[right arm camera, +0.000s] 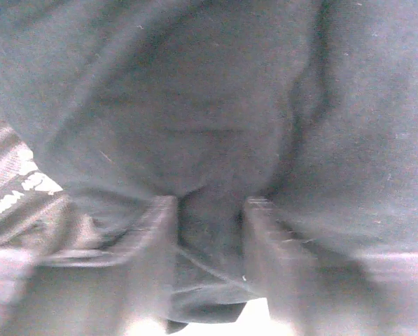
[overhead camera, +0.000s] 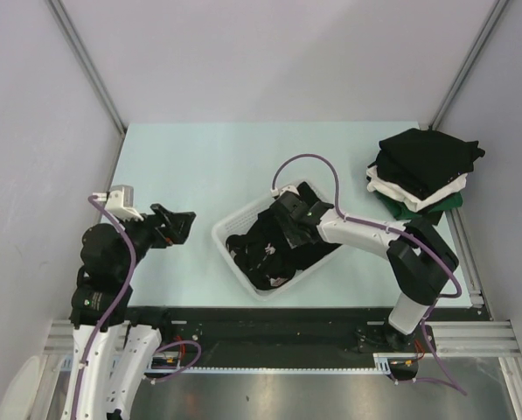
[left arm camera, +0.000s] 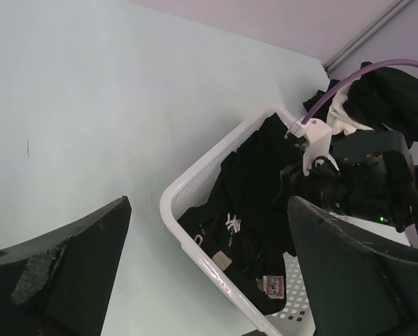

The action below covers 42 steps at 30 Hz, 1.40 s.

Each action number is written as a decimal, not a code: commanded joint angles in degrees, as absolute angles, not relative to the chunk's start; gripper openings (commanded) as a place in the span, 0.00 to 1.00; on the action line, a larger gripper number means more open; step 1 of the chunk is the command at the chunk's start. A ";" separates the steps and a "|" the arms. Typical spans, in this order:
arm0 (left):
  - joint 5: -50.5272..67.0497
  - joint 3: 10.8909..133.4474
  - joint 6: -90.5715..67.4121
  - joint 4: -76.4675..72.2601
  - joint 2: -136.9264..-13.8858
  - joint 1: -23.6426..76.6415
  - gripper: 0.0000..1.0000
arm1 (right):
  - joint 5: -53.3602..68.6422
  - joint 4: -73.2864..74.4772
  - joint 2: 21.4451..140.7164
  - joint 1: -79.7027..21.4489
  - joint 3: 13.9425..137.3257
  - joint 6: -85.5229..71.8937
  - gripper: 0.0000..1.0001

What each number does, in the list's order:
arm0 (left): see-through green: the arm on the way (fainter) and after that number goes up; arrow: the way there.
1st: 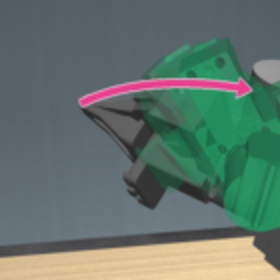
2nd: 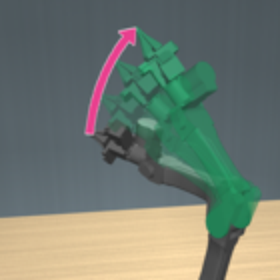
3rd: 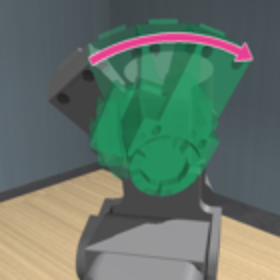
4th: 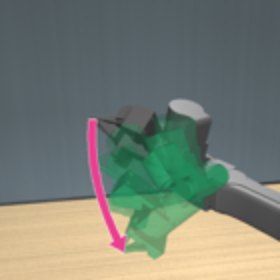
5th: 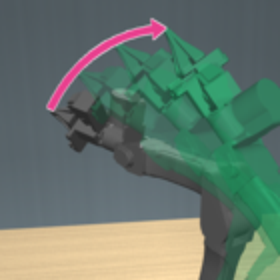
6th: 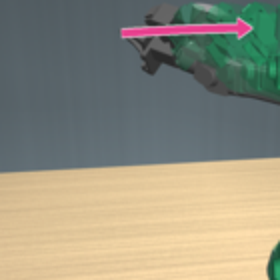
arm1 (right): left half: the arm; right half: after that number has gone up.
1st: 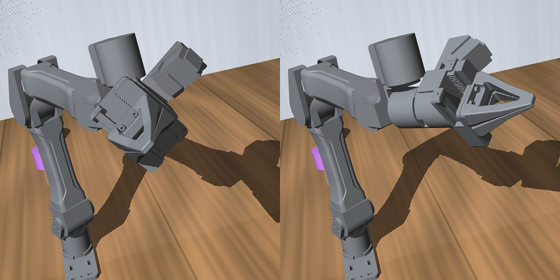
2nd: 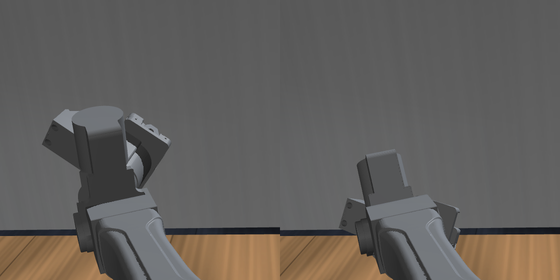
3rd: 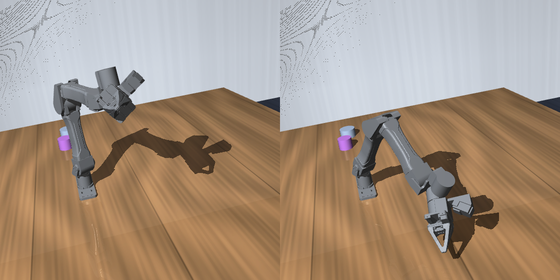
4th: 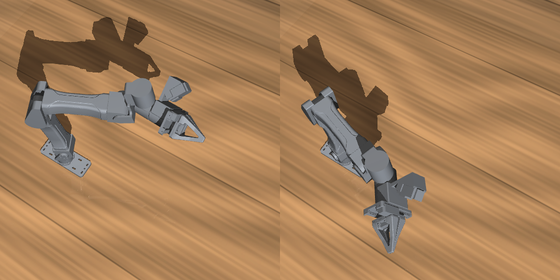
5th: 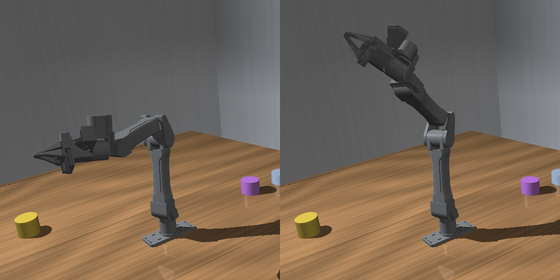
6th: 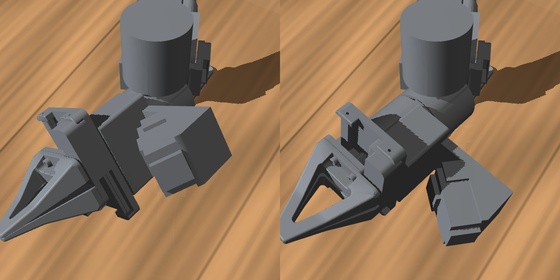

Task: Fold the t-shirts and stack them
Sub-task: Grab crumpled tshirt from bin with the right arm, then move the tshirt to the center of the board

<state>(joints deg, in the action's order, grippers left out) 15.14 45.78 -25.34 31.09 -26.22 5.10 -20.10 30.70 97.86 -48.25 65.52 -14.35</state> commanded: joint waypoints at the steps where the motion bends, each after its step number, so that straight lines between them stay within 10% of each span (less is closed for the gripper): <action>1: 14.07 47.29 -24.26 30.50 -24.52 5.10 1.00 | -16.53 30.32 98.26 -47.72 66.18 -12.74 0.20; 2: 14.06 47.11 -24.26 30.41 -24.35 5.10 0.99 | -17.05 30.15 97.65 -47.64 66.18 -13.18 0.00; 12: 14.59 45.44 -24.70 29.88 -25.31 5.10 1.00 | -14.42 29.18 88.60 -47.64 74.08 -9.41 0.00; 30: 15.38 41.57 -27.51 30.49 -21.97 5.01 1.00 | -13.97 31.04 105.73 -44.38 132.86 6.31 0.00; 42: 15.38 41.39 -27.95 35.33 -18.28 5.10 0.99 | -14.60 8.44 109.50 -35.35 134.39 13.63 0.00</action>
<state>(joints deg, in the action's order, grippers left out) 15.25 40.82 -27.11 33.93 -19.35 5.10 -14.85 19.94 107.83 -41.10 132.90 11.49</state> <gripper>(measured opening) 0.994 0.031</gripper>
